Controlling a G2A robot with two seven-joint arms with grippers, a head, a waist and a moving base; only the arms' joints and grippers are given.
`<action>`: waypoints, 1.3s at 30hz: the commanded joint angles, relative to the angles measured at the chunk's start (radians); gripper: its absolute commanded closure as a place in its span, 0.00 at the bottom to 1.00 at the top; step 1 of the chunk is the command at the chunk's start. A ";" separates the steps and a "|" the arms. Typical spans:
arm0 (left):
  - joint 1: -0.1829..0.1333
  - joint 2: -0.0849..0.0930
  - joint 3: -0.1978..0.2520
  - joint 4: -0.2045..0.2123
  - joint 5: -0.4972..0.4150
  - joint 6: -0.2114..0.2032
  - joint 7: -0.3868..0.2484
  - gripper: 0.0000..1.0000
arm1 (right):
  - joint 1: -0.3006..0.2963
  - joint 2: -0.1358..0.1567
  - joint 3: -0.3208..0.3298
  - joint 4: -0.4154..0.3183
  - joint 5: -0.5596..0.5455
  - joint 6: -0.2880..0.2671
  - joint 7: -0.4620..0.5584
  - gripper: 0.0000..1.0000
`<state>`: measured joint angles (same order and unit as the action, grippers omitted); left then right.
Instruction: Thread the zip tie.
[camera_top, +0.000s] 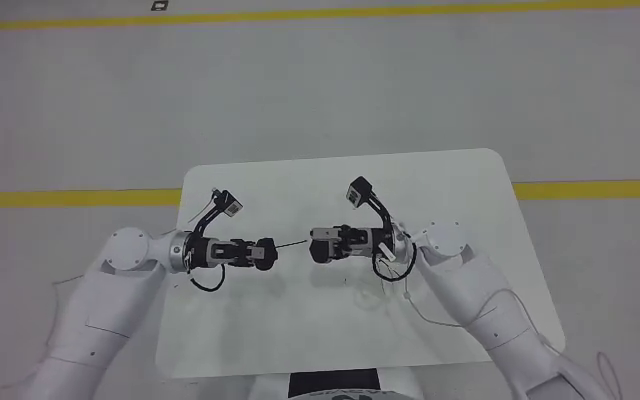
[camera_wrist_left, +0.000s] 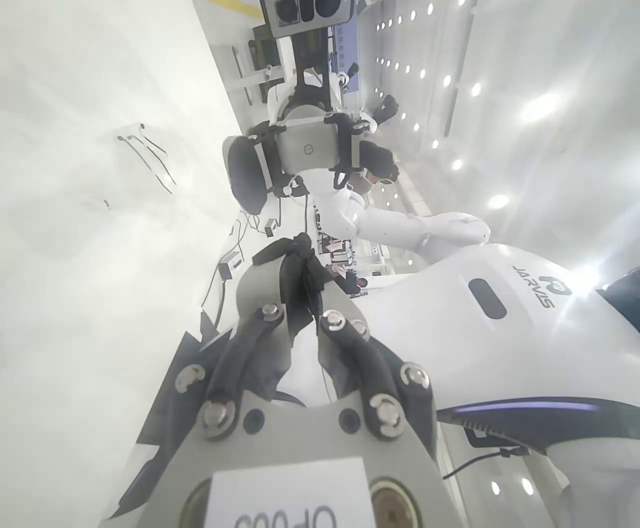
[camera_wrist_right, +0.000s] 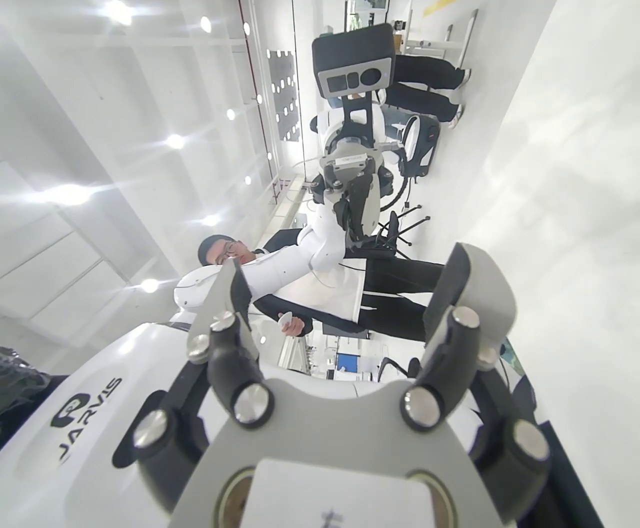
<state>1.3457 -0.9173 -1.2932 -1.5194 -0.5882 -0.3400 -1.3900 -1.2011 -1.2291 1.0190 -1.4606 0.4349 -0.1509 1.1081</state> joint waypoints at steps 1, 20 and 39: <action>0.000 0.000 0.000 0.000 0.000 0.000 0.000 1.00 | 0.002 0.000 -0.002 0.005 -0.002 -0.006 -0.006 0.56; 0.000 0.000 0.000 0.000 0.000 0.000 0.000 1.00 | 0.028 0.003 -0.024 0.030 -0.025 -0.041 -0.004 0.64; 0.000 0.000 0.000 0.000 0.000 0.000 0.000 1.00 | 0.013 0.013 -0.019 -0.002 -0.037 -0.053 -0.023 0.80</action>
<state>1.3459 -0.9172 -1.2935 -1.5194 -0.5883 -0.3400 -1.3900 -1.1874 -1.2172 0.9993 -1.4610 0.3986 -0.2046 1.0857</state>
